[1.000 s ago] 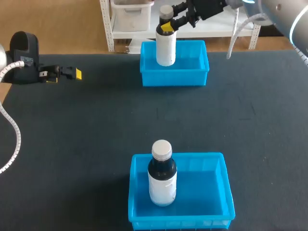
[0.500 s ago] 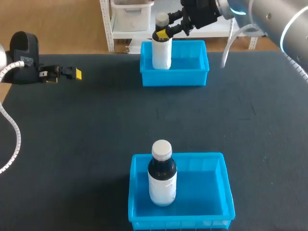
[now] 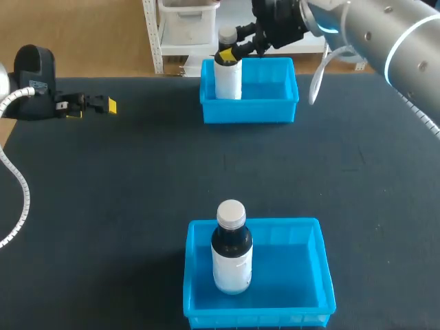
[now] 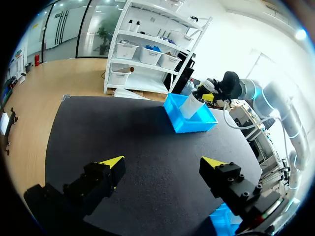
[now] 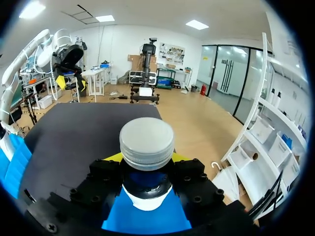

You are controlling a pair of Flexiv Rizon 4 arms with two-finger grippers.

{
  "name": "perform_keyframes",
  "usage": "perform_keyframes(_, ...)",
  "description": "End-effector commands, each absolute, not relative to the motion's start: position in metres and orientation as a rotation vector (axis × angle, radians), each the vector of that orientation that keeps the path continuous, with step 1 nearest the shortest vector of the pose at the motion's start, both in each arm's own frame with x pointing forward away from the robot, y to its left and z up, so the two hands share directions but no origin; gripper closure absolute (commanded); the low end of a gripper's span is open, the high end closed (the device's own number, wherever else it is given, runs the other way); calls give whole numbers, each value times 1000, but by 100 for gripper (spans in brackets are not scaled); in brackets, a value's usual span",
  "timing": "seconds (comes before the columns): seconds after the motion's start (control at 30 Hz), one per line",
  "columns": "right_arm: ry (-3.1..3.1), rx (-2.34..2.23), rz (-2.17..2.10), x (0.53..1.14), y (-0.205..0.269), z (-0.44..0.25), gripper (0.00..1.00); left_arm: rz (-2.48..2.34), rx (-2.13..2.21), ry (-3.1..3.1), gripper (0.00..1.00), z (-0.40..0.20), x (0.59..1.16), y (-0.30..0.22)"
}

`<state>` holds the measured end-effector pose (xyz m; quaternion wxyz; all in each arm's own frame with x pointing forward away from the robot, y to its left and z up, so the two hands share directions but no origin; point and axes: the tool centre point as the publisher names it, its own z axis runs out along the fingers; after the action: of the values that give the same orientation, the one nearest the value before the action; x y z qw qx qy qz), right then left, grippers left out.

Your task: Pick up the bottle, and place it in the far bin if it is heavy, or in the near bin if it is light.

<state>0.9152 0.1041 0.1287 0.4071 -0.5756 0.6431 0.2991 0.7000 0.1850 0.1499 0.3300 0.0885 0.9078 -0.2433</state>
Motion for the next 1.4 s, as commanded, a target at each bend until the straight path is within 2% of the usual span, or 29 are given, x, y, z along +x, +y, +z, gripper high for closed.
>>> perform_keyframes(0.03, 1588, -1628, 1014, 932, 111, 124, 100, -636, 231, 2374, 0, 150, 700, 185)
perform_keyframes(0.13, 1605, -1622, 1018, 934, 111, 121, 100, -636, 231, 2374, 0, 150, 700, 185)
perform_keyframes(0.17, 1608, -1621, 1019, 935, 111, 120, 94, -636, 231, 2374, 0, 150, 700, 185)
perform_keyframes(0.27, 1616, -1618, 1021, 937, 110, 119, 58, -636, 231, 2374, 0, 150, 700, 185)
perform_keyframes(0.3, 1617, -1619, 1022, 938, 109, 119, 42, -636, 231, 2374, 0, 150, 700, 185)
perform_keyframes(0.33, 1617, -1619, 1023, 938, 109, 119, 20, -636, 231, 2374, 0, 150, 700, 185)
perform_keyframes(0.37, 1618, -1619, 1024, 939, 108, 119, 14, -636, 231, 2374, 0, 150, 700, 185)
perform_keyframes(0.4, 1622, -1619, 1022, 940, 108, 119, 0, -636, 231, 2374, 0, 150, 700, 185)
perform_keyframes(0.7, 1680, -1574, 980, 939, 89, 124, 0, -636, 231, 2374, 0, 150, 700, 185)
perform_keyframes(0.97, 1770, -1441, 892, 921, 26, 140, 0, -636, 231, 2374, 0, 150, 700, 185)
perform_keyframes(1.2, 1854, -1295, 777, 880, -35, 162, 0, -636, 231, 2374, 0, 150, 700, 185)
perform_keyframes(1.4, 1893, -1200, 694, 844, -70, 177, 0, -636, 231, 2374, 0, 150, 700, 185)
